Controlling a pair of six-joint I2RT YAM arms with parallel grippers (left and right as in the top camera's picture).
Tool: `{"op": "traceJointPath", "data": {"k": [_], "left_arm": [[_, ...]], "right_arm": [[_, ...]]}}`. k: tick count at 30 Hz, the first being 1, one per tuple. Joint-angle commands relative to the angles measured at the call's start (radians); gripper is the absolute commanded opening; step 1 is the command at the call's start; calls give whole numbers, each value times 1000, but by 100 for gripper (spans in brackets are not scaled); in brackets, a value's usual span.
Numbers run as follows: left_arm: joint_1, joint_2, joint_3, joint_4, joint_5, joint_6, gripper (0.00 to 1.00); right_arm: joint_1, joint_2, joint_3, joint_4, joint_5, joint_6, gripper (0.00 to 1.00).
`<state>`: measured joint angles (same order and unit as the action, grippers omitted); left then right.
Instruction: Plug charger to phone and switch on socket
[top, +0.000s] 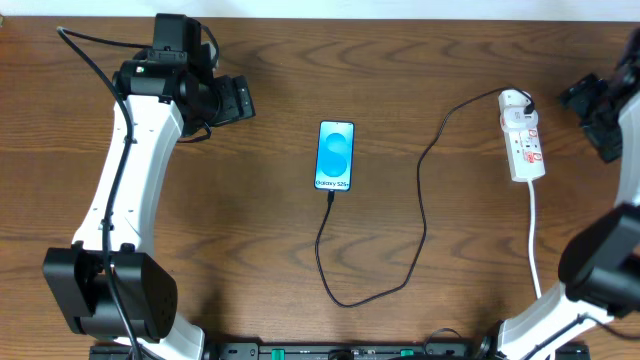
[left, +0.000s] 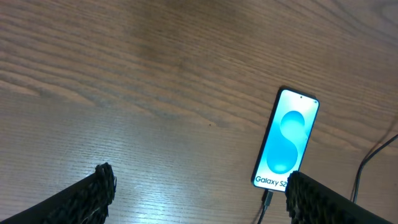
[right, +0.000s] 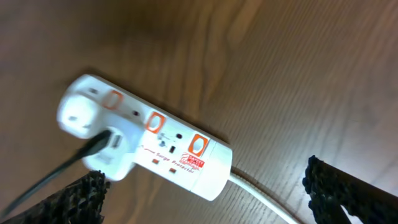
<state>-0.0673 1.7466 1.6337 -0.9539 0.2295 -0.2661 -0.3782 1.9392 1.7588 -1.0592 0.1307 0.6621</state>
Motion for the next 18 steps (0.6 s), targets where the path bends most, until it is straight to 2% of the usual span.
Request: {"op": "traceJointPath", "data": {"k": [1,3,10,18], "left_arm": [[2,6,0,-3,-14,-2,89],[2,6,0,-3,-14,-2,89],[1,6,0,-6,-14,-2,89],[1,6,0,-6,-14,-2,89]], "right_arm": [[-34,73,12,6,-85,22,99],[-50,122,12,26,-166,12,99],[-88,261,12,10,-160,10,99],[-101,283,12,59,-168,10,99]]}}
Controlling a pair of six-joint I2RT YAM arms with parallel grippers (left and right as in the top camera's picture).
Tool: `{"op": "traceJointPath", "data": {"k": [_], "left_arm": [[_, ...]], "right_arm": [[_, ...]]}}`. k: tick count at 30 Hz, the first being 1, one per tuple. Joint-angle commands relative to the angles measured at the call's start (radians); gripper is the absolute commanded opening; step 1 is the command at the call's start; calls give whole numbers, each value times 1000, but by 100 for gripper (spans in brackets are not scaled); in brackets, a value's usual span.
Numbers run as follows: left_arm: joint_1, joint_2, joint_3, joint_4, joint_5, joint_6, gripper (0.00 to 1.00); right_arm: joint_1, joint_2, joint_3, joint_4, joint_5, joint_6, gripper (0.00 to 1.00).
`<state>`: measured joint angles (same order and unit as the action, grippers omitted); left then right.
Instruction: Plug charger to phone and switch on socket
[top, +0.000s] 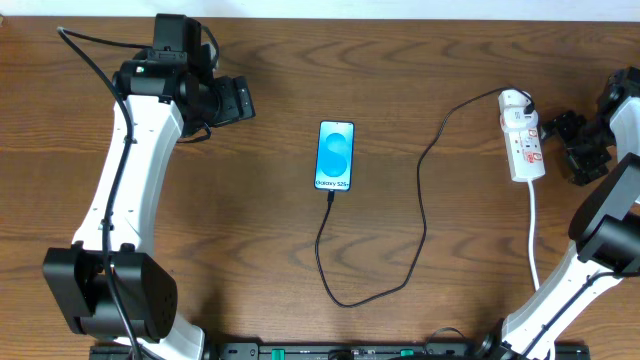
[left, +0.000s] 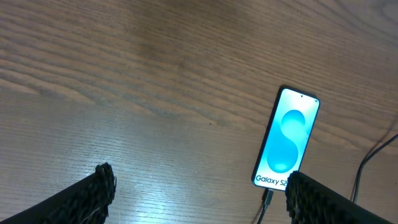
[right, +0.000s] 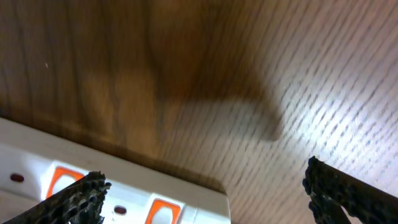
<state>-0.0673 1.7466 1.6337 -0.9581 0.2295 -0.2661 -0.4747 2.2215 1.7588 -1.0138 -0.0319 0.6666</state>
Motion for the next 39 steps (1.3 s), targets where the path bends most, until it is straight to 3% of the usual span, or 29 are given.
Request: {"op": "traceJointPath", "data": {"k": [1,22,28,39], "left_arm": [[1,6,0,-2,-14,-2,89],[1,6,0,-2,-14,-2,90],[1,6,0,-2,-14,-2,89],[1,6,0,-2,-14,-2,90]], "right_arm": [[-3,0,12,21,-5,6,99],[37,47,10,57,-6,5,99],[37,90,10,49,-103,-11,99],[37,90,10,-7,-110,-36,99]]}}
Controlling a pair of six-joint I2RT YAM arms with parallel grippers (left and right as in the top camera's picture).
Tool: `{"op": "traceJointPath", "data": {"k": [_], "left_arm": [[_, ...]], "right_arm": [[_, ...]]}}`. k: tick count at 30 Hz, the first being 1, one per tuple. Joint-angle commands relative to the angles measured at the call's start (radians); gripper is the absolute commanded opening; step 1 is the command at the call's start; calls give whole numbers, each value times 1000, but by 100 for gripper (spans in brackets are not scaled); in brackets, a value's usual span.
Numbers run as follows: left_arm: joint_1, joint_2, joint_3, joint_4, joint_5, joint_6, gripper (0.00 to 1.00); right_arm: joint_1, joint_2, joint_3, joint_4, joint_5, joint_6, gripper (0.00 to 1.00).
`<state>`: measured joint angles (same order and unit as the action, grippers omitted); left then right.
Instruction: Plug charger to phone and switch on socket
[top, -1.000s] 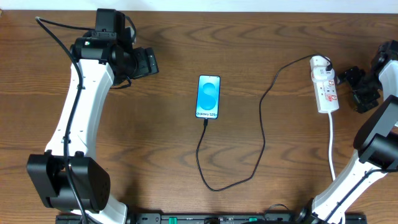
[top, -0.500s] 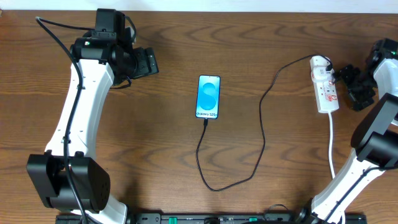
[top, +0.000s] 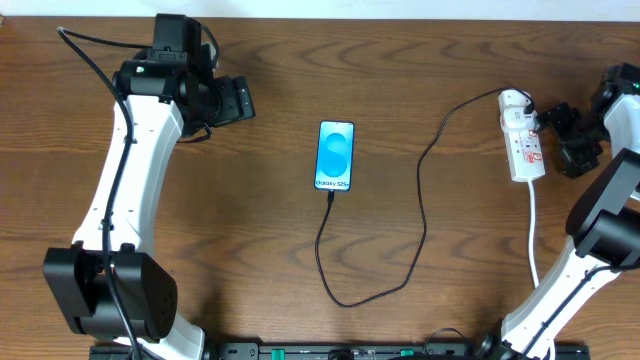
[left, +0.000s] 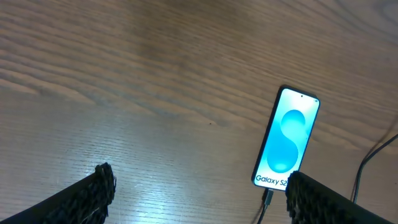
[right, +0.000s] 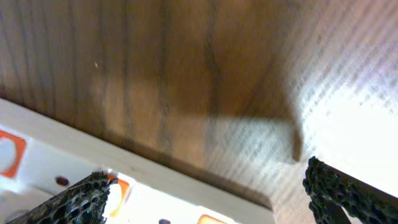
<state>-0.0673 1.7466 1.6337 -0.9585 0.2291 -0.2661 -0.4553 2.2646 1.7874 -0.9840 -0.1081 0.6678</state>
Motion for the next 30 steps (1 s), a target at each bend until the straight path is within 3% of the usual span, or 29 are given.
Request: {"op": "traceJointPath", "data": {"k": [1,23,30], "left_arm": [[1,6,0,-2,-13,-2,89],[1,6,0,-2,-13,-2,89],[1,6,0,-2,-13,-2,89]], "right_arm": [[18,47,-19,-47,-33,-37,99],[20,47,-19,-59,-112,-41,99],[-1,-23,-18,-122,-100,-36,99]]}}
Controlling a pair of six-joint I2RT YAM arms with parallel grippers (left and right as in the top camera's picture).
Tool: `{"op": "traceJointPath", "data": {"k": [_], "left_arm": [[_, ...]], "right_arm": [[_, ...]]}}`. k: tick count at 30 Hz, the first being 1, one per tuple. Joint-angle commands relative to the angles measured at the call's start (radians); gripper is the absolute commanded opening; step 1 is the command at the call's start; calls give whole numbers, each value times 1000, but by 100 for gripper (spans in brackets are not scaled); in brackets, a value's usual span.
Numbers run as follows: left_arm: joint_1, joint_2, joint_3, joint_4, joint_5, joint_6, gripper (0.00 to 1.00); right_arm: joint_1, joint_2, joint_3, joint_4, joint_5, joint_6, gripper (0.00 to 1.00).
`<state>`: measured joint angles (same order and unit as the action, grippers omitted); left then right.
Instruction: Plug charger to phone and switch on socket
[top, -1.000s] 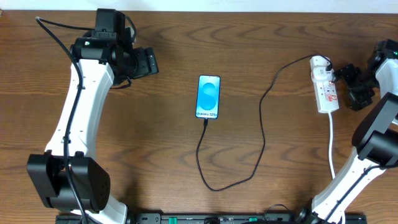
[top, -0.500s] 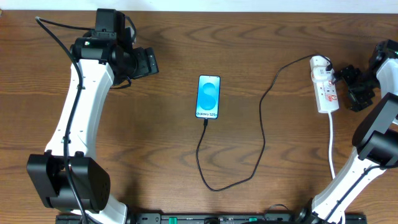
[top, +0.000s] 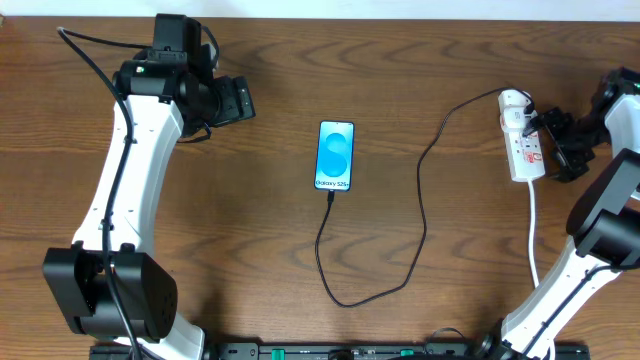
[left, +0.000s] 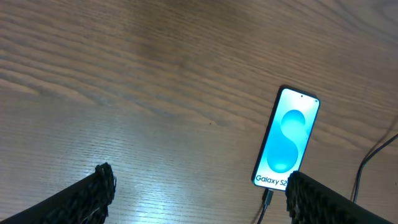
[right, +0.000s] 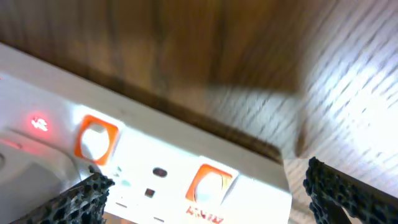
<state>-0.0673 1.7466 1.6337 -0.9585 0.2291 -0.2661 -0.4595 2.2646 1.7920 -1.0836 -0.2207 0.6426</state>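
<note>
The phone (top: 335, 155) lies screen-up and lit at mid table, also seen in the left wrist view as the phone (left: 287, 140). A black charger cable (top: 420, 200) is plugged into its lower end and loops to the white power strip (top: 522, 138) at the right. My right gripper (top: 549, 145) is open against the strip's right side. In its wrist view the strip (right: 155, 162) fills the lower half, with orange switches and a red light (right: 38, 122) glowing. My left gripper (top: 238, 100) hangs open left of the phone, holding nothing.
The strip's white lead (top: 535, 240) runs toward the table's front edge. The cable's loop (top: 350, 295) lies on the wood below the phone. Bare wooden table (top: 250, 230) lies between the left arm and the phone.
My right gripper has shifted slightly left, up against the power strip. Its wrist view now shows the strip's switches and a glowing red light. Phone, cable and left arm are unchanged.
At first my right gripper was off the strip's far right, the whole strip in its wrist view. Then it stood low beside the strip's right edge, then closer, and now a red light glows on the strip. The phone stayed plugged and the left arm still.
</note>
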Motion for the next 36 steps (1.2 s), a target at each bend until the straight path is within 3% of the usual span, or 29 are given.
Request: {"op": "traceJointPath", "data": {"k": [1,14,18,28,32,36], "left_arm": [[1,6,0,-2,-13,-2,89],[1,6,0,-2,-13,-2,89],[1,6,0,-2,-13,-2,90],[1,6,0,-2,-13,-2,90],[1,6,0,-2,-13,-2,89],[1,6,0,-2,-13,-2,90]], "right_arm": [[-5,-60,-23,-34,13,-11,99],[54,-547,-41,-300,134,-80,99],[131,-756,-178,-272,222,-79,99],[298,-1303,-572,-103,206,-195,99],[310,-1450,-651,-127,206,-195,99],[310,-1530,-661,-267,207,-195,99]]}}
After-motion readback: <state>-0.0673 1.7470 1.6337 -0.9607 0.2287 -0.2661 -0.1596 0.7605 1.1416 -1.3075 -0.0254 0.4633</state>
